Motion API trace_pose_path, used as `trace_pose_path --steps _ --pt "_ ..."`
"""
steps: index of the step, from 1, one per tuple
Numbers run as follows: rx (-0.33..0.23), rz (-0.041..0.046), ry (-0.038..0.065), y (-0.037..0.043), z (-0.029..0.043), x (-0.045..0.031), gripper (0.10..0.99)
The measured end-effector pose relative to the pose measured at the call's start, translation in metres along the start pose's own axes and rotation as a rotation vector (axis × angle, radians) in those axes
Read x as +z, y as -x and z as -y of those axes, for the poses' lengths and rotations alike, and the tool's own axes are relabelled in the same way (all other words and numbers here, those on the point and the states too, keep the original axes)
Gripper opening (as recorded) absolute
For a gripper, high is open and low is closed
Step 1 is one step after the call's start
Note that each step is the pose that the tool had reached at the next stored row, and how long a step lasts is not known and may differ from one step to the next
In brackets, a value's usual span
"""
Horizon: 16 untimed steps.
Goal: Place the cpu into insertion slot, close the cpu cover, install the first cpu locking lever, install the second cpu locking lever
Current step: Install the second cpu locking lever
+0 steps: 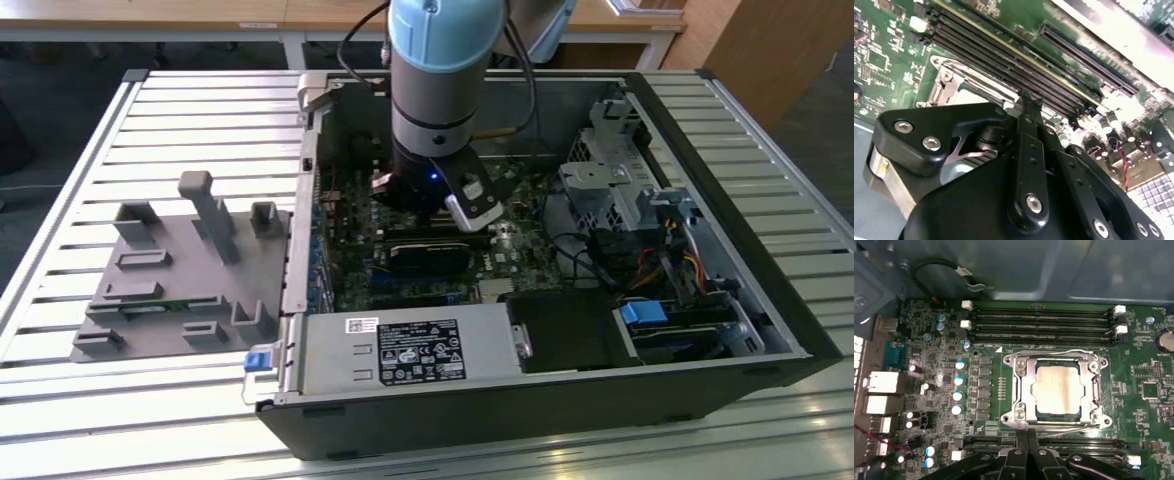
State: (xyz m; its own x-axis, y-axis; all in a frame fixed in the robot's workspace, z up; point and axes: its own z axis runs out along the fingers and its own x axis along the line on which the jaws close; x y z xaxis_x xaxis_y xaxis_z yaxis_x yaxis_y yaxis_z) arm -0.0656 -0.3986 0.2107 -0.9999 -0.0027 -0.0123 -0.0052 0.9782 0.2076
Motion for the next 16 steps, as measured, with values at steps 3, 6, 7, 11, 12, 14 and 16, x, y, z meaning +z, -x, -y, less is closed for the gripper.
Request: trace_pose_path --steps 3,6,7,11,12,14,16 --pt "0.0 0.0001 0.004 -0.0036 0.0008 0.0006 0.122" --pt "0.0 -0.0001 0.006 -0.0049 0.0015 0.0036 0.122" --pt "0.0 -0.0002 0.006 -0.0049 0.0018 0.0051 0.122" --pt "0.0 -0.0001 0.013 -0.006 0.0025 0.0082 0.122" --pt "0.0 0.0001 0.014 -0.0063 0.0026 0.0091 0.122" --pt "0.0 0.0 0.017 -0.0071 0.003 0.0105 0.122" --pt "0.0 0.0 0.019 -0.0076 0.0032 0.0114 0.122"
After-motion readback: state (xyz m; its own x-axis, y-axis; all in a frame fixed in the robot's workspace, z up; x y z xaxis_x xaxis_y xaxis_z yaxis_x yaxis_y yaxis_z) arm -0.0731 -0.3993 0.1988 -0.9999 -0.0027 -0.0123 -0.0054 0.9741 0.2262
